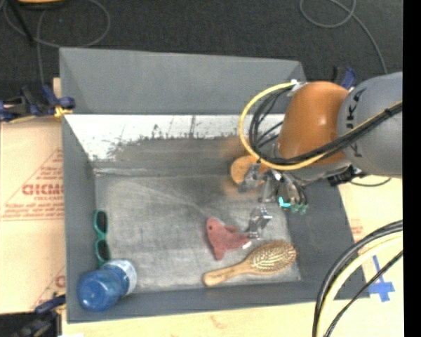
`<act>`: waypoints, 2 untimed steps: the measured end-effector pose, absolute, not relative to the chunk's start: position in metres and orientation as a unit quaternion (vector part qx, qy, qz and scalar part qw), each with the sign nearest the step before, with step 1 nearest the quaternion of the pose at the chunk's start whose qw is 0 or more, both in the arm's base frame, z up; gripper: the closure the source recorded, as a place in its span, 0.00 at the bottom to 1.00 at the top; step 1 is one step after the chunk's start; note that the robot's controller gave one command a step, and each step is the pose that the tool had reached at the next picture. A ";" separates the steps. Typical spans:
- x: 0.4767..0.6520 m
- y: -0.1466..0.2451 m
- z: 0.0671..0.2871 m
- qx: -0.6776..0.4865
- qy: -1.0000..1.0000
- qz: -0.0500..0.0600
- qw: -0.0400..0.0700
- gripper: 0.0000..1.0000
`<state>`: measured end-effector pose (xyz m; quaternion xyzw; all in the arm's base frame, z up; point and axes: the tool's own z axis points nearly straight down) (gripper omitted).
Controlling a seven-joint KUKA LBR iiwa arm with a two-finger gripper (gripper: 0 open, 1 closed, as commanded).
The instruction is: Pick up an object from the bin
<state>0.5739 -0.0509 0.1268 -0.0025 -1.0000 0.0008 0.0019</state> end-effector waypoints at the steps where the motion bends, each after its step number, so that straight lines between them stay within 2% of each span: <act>1: 0.576 -0.051 0.131 -0.002 -1.000 0.001 -0.002 0.00; 2: 0.538 -0.067 0.073 0.041 -0.999 0.001 -0.005 1.00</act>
Offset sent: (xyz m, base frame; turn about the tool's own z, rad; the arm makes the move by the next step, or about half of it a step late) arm -0.0398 -0.0149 -0.0568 -0.0876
